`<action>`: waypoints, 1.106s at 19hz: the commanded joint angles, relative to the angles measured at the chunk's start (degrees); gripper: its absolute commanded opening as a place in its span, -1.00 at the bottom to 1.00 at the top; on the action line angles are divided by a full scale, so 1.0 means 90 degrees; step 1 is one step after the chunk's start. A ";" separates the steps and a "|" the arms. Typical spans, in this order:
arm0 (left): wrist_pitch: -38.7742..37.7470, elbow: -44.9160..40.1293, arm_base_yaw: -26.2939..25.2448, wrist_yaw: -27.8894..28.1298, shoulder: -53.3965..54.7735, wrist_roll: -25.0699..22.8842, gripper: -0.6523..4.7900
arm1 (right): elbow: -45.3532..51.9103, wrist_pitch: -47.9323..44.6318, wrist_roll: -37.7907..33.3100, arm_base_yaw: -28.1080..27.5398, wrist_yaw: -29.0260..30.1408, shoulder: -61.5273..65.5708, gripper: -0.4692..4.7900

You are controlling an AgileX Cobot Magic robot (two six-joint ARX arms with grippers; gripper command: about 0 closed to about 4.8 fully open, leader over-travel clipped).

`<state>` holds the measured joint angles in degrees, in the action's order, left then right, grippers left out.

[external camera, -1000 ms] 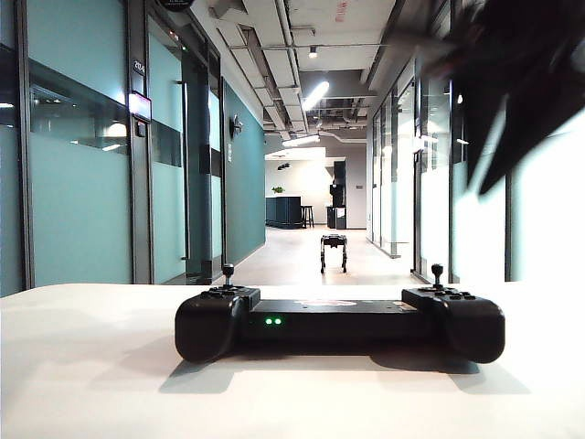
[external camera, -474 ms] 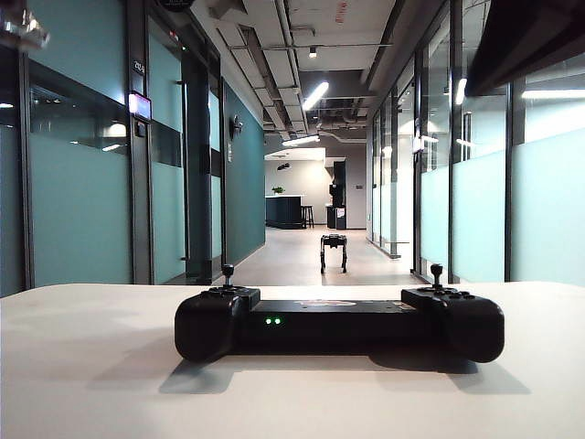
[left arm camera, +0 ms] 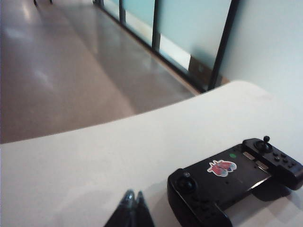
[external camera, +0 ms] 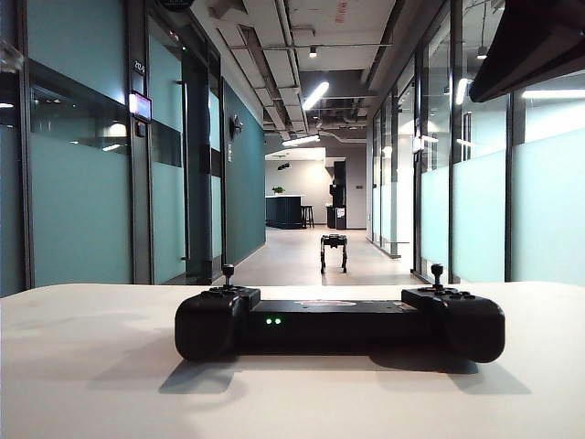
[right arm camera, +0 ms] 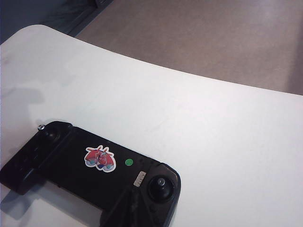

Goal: Push the left joystick on the remote control sitting on the white table forward to make the robot dog walk in a straight line until it approaches the door.

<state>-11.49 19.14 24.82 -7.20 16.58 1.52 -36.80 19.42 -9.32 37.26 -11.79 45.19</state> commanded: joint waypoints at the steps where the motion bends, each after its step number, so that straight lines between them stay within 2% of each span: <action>1: 0.0170 -0.0236 0.0005 0.0432 -0.0457 -0.0029 -0.78 | -0.0024 -0.0119 0.0036 0.0002 -0.0010 -0.0019 -0.84; 9: 0.0651 -0.0777 -0.0051 0.0697 -0.1426 -0.0085 -0.78 | -0.0024 -0.0119 0.0036 0.0002 -0.0007 -0.0019 -0.84; 11: 0.0848 -0.1032 -0.0369 0.0311 -0.1600 -0.0044 -0.78 | -0.0024 -0.0119 0.0034 0.0002 -0.0012 -0.0019 -0.84; 13: 0.0981 -0.1241 -0.0971 0.0053 -0.1773 0.0078 -0.78 | -0.0024 -0.0121 0.0034 0.0002 -0.0007 -0.0019 -0.84; 16: 0.1056 -0.1401 -0.1897 0.0063 -0.1817 0.0051 -0.78 | -0.0027 -0.0121 0.0034 0.0002 -0.0010 -0.0022 -0.84; 18: 0.1173 -0.1547 -0.2266 0.0083 -0.1817 0.0049 -0.78 | -0.0024 -0.0126 0.0034 0.0002 -0.0012 -0.0017 -0.84; 21: 0.1581 -0.1872 -0.2419 0.0109 -0.1817 0.0046 -0.78 | -0.0024 -0.0129 0.0034 0.0002 -0.0010 -0.0017 -0.84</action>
<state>-0.21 2.96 3.25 -6.24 0.21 2.15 -36.80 19.35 -9.30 37.28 -11.77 45.15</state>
